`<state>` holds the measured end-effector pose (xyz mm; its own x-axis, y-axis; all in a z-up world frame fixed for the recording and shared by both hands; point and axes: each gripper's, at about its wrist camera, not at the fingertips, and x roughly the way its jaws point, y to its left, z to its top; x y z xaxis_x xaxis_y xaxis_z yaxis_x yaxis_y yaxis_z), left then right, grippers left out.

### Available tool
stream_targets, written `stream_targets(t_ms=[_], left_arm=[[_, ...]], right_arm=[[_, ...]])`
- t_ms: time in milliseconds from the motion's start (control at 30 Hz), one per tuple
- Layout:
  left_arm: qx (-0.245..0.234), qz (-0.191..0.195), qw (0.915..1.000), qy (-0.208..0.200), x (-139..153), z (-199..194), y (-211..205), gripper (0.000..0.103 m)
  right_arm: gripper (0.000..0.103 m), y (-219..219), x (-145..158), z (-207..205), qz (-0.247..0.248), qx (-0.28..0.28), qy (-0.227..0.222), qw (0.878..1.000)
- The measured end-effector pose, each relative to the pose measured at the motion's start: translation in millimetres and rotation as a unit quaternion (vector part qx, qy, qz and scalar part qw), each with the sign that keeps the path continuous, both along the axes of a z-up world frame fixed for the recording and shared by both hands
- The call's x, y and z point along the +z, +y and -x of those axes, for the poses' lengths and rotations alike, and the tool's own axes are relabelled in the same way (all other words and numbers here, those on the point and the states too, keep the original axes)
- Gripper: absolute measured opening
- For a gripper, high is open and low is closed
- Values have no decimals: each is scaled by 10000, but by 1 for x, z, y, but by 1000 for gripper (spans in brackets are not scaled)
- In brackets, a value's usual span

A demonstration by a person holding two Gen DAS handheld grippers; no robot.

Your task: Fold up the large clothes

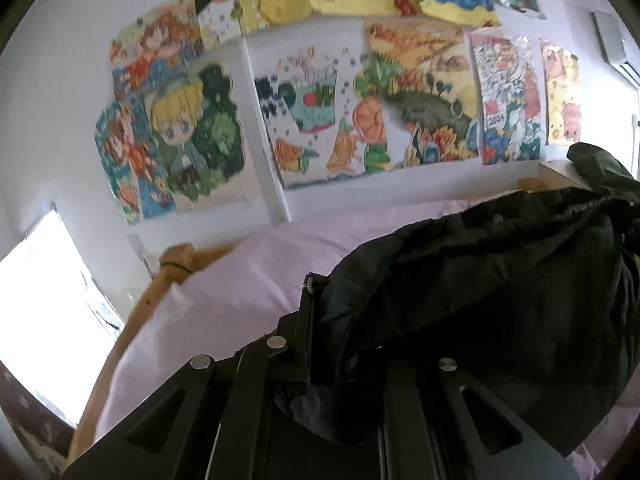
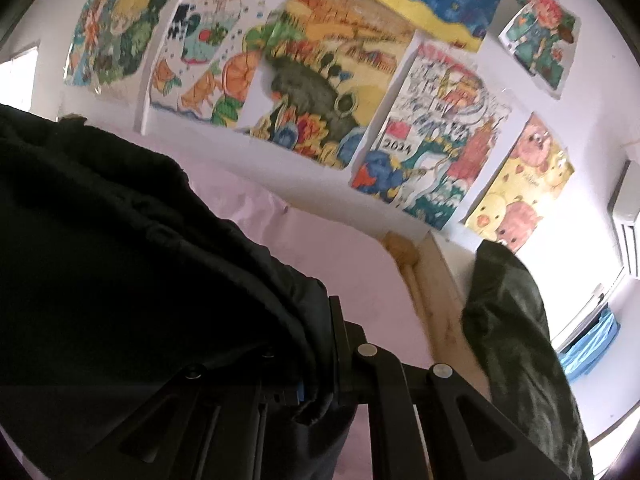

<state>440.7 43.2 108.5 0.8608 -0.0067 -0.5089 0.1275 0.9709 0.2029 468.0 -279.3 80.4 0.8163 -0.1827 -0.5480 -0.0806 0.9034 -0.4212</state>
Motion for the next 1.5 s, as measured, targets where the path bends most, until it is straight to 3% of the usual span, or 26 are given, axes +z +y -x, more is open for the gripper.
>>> stream_targets(t_ms=[200,367,1000,1200,1300,1400,1467,1500], left_arm=[[32,68,9998,208,-22,-23,6,6],[7,-162,9995,261,-37,-36,1,6],[26,93,9960,889,-82,-88,9,10],[27,67,9949,1003,-87,-93,10,10],[41,158,9946,1025,-87,-94,12,11],[177,380,9939,1021,-85,-92,20,27],[331,586,9933,941,-84,-89,29,51],[375,790,9922,887,-81,-87,37,55]], right_arm=[[9,-1,-19,-16,-15,-21,109,9999],[10,-3,-34,-27,-1,-33,206,9998],[16,-15,-76,-65,-61,65,491,9988],[25,-16,-79,-69,-108,54,471,9988],[36,-21,-78,-70,-207,-25,444,9988],[51,-32,-76,-69,-515,-149,440,9976],[60,-41,-74,-67,-740,-203,420,9962],[63,-44,-72,-65,-807,-226,396,9957]])
